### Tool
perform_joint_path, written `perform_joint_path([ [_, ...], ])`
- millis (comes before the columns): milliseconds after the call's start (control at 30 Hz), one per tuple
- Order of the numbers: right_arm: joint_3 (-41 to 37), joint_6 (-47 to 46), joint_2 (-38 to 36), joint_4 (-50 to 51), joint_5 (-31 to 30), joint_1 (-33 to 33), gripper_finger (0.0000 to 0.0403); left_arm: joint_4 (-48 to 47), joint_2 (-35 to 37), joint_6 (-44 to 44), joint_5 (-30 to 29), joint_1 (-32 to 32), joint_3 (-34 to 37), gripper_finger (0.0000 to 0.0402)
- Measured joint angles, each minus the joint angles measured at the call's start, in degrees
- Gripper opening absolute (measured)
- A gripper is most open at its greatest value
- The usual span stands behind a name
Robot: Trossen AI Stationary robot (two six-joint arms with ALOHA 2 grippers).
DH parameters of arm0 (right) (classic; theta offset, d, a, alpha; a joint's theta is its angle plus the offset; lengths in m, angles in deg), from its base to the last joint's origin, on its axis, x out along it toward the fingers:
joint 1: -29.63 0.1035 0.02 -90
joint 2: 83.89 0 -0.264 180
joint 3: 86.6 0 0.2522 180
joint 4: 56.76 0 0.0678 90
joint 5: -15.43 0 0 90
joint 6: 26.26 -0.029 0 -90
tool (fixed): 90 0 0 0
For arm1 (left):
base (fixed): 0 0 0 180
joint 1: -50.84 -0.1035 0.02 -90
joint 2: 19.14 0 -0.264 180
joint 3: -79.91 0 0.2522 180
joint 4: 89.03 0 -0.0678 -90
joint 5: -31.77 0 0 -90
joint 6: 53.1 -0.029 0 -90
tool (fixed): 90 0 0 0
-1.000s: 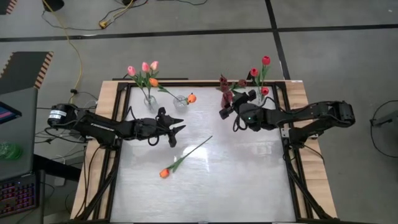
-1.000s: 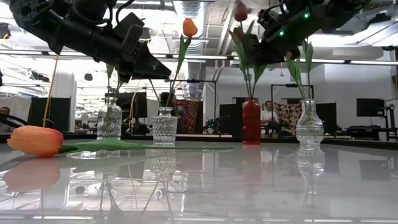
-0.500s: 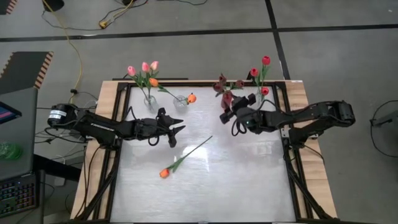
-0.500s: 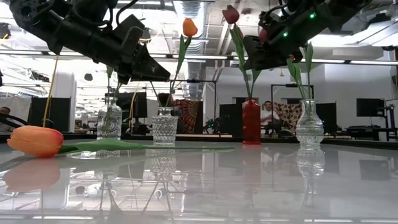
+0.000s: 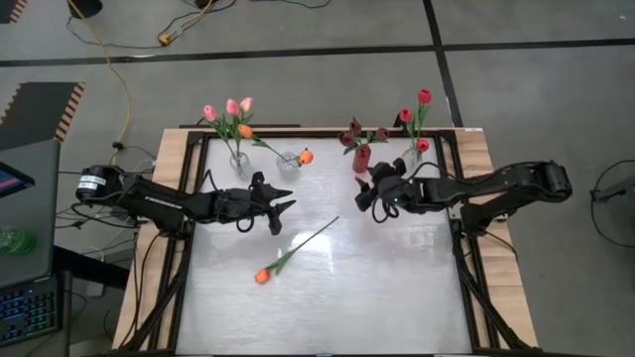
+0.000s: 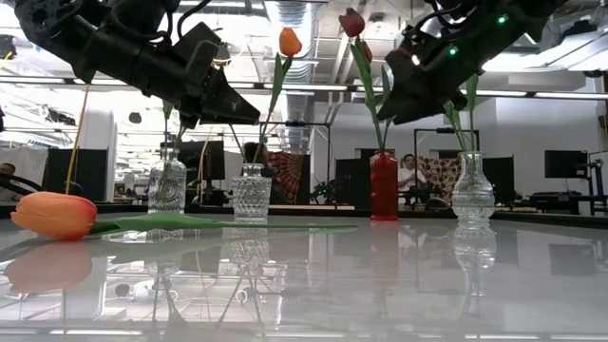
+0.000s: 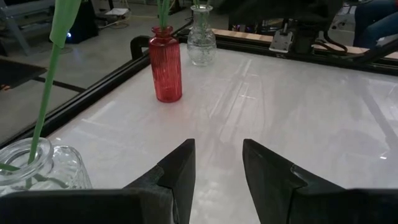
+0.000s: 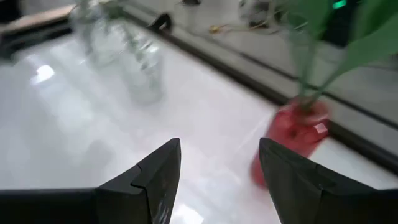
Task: Sort flowers into vase by color
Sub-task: Put the orange flower into the middle transparent vase
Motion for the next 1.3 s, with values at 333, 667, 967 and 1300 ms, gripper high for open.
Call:
perform_joint_path([
  [333,0.00,0.46,0.00,4.41,8.52,3.03,0.0244,-0.04,0.00,0.00,0.00,0.02,0.00,0.0121],
  [667,0.00,0.62,0.00,4.68,10.89,6.71,0.0244,-0.04,0.00,0.17,2.84,0.02,0.01,0.0121],
  [967,0.00,0.70,0.59,4.69,10.89,8.40,0.0244,-0.16,0.00,8.01,8.54,0.02,0.00,0.0121],
  [1300,0.00,0.75,0.59,4.58,10.88,8.38,0.0244,-2.78,0.00,19.13,21.12,0.29,0.00,0.0121],
])
